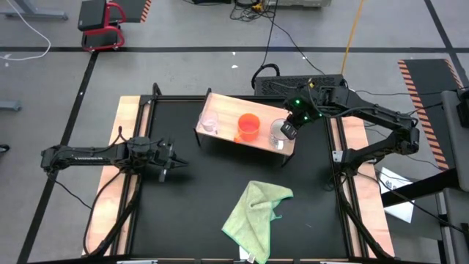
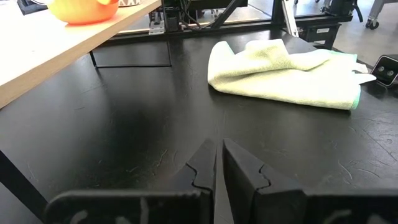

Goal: Stack small to large cups/mugs on shelf
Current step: Put the patterned mug on the shelf

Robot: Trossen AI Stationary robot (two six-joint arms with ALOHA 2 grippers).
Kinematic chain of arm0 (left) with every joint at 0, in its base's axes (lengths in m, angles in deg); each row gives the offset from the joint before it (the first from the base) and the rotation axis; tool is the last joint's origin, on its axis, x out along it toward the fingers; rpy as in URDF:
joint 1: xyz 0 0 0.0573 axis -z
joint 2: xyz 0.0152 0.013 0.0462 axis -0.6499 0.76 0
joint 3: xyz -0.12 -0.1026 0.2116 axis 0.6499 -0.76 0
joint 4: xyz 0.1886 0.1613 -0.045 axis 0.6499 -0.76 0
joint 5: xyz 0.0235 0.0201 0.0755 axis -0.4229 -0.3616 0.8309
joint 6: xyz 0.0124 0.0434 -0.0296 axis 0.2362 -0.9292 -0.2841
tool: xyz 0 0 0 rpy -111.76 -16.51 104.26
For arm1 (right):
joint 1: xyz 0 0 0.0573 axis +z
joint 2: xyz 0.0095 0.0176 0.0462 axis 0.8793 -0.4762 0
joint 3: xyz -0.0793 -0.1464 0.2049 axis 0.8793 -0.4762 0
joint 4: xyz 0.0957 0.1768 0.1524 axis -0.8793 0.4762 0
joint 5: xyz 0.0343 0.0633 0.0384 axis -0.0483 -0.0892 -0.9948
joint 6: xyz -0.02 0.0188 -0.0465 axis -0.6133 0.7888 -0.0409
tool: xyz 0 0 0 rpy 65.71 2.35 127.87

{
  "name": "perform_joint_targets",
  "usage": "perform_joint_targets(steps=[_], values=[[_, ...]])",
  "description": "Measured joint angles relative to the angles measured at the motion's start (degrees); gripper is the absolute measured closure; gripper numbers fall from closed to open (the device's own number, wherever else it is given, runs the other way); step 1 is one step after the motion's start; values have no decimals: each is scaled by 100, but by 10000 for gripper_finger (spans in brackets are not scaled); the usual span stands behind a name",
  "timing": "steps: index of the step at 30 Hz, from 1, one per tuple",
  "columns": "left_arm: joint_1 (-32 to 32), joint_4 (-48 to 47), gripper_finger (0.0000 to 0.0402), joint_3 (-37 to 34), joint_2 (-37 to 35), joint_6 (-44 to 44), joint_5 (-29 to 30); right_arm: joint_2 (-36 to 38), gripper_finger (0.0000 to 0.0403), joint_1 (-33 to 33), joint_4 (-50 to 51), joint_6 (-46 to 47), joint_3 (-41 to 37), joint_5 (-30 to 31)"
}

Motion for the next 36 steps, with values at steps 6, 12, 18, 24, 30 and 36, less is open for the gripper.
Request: perform_joint_targets(steps=[6, 12, 18, 24, 30, 36], values=[[0, 1, 371, -1, 1, 0, 1, 0, 372, -2, 61, 110, 0, 4], [0, 1, 371, -1, 0, 0, 0, 0, 346, -2, 131, 175, 0, 2], [1, 0, 371, 0, 1, 0, 0, 0, 344, -2, 123, 171, 0, 2], [0, 0, 371, 0, 0, 1, 0, 0, 344, -2, -1, 90, 0, 2], [0, 0, 371, -1, 1, 1, 0, 29, 344, -2, -38, -54, 0, 2], [0, 0, 371, -1, 0, 0, 1, 334, 344, -11, -118, -194, 0, 2]])
